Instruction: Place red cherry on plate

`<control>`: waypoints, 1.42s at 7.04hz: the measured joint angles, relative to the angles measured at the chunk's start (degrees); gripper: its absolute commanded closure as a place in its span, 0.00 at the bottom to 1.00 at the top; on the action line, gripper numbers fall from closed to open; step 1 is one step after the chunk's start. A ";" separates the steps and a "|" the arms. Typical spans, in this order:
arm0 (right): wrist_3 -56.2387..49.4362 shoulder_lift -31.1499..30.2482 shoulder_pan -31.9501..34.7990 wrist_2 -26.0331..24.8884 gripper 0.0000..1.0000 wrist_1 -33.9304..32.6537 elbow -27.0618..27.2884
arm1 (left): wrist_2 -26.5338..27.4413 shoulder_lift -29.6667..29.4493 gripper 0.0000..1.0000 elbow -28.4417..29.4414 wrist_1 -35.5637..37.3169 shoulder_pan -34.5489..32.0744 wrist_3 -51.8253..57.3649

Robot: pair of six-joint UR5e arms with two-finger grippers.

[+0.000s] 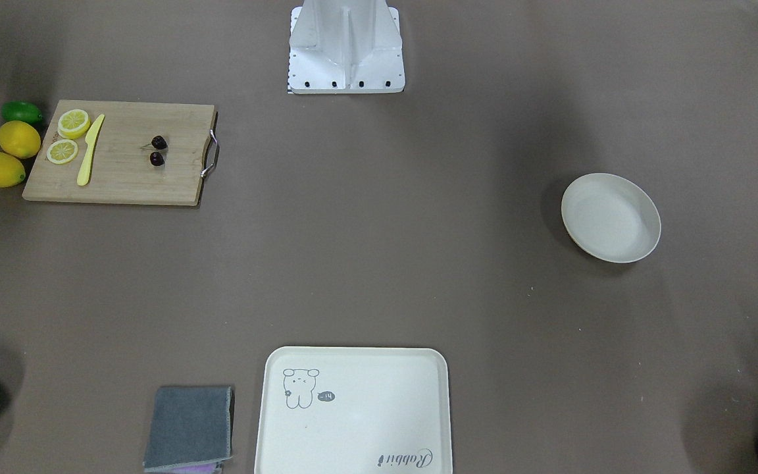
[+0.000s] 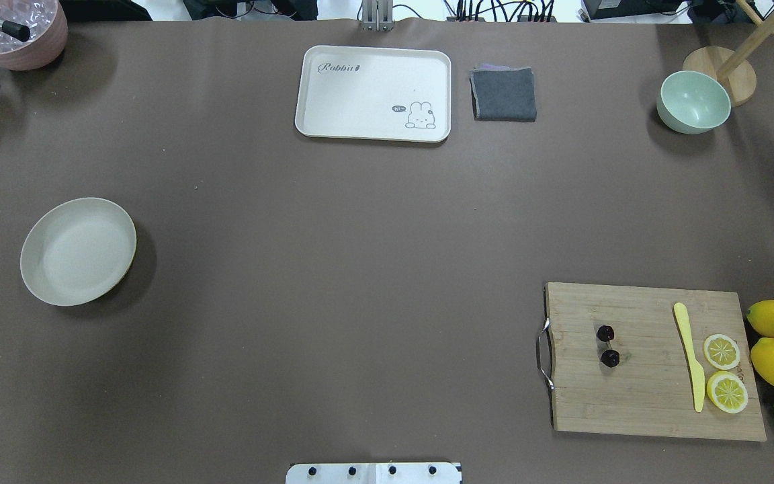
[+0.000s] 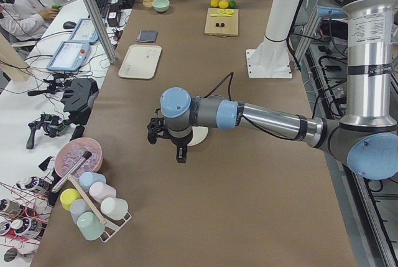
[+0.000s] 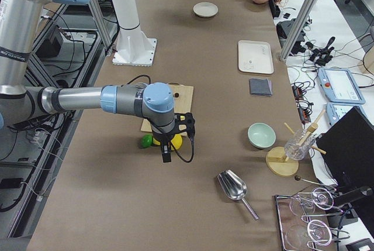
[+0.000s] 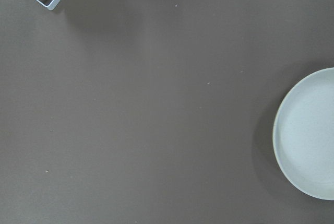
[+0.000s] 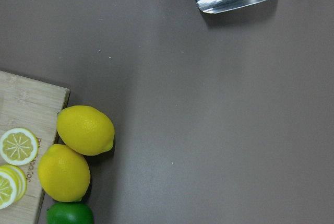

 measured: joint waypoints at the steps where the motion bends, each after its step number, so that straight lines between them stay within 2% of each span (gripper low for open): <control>1: 0.13 0.61 -0.10 0.28 0.00 0.01 -0.07 | 0.02 -1.29 0.03 -0.15 -0.13 1.80 -1.51; 5: -0.05 0.23 -0.48 1.34 0.00 -0.07 0.81 | 0.06 -7.23 0.02 2.68 -4.29 13.40 -3.95; 8: 0.21 -0.28 -0.38 1.34 0.00 -0.04 1.65 | -0.31 -2.84 0.02 4.93 -12.85 14.97 -4.69; 10: 0.25 -0.97 -0.55 1.54 0.00 -0.04 1.97 | -0.26 -1.66 0.02 10.09 -20.44 15.99 -6.87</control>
